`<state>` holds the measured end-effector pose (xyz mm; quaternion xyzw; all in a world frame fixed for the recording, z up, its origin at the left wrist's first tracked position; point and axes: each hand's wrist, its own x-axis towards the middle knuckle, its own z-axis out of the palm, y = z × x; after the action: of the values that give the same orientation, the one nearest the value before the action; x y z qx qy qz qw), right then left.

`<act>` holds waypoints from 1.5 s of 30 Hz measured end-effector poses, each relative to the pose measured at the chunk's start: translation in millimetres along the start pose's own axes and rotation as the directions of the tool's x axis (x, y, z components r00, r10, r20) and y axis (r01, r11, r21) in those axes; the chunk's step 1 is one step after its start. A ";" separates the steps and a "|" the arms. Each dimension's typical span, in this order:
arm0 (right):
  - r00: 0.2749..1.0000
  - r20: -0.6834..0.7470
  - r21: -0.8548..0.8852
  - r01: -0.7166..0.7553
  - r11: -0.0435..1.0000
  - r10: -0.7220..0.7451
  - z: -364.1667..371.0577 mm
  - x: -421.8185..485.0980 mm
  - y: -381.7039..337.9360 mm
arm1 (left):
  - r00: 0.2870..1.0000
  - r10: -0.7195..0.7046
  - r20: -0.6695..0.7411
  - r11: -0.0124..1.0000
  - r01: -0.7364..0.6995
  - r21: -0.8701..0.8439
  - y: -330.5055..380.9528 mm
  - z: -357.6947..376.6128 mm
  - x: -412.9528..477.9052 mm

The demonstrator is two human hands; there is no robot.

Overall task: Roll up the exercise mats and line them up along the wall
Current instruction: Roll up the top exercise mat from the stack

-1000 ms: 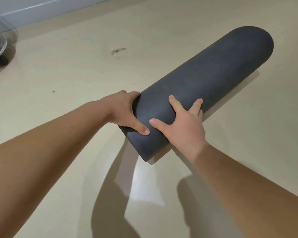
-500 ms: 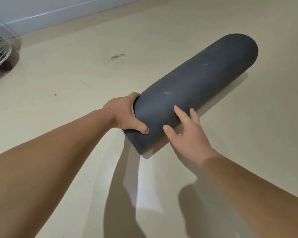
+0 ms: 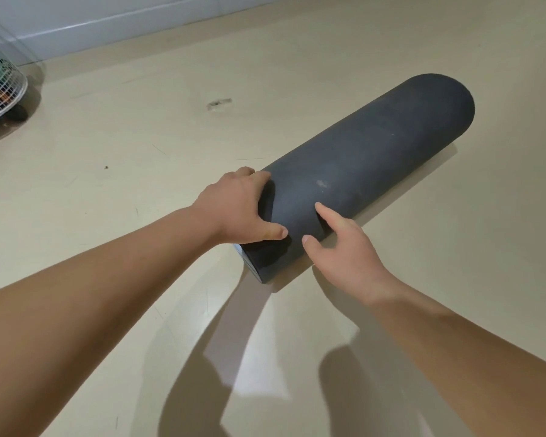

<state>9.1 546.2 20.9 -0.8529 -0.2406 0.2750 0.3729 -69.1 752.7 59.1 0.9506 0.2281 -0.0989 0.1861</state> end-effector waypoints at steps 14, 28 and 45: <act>0.943 0.061 0.389 -0.324 0.862 0.327 2.1 -0.6 18.5 | 0.965 -0.161 0.206 0.976 0.187 -0.113 -12.2 -0.6 10.0; 0.995 -0.014 0.109 -0.094 0.990 0.096 15.4 2.4 10.3 | 0.968 -0.056 0.246 0.805 0.190 -0.562 -26.1 9.2 0.8; 0.993 -0.052 0.025 -0.101 0.995 0.102 28.0 6.7 18.7 | 0.996 0.058 0.070 0.919 -0.026 -0.394 -35.9 34.7 1.6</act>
<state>-0.3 553.2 -11.3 -0.8669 -0.1840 0.2735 0.3740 -88.2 769.2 15.9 0.8938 0.2150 -0.0852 0.3841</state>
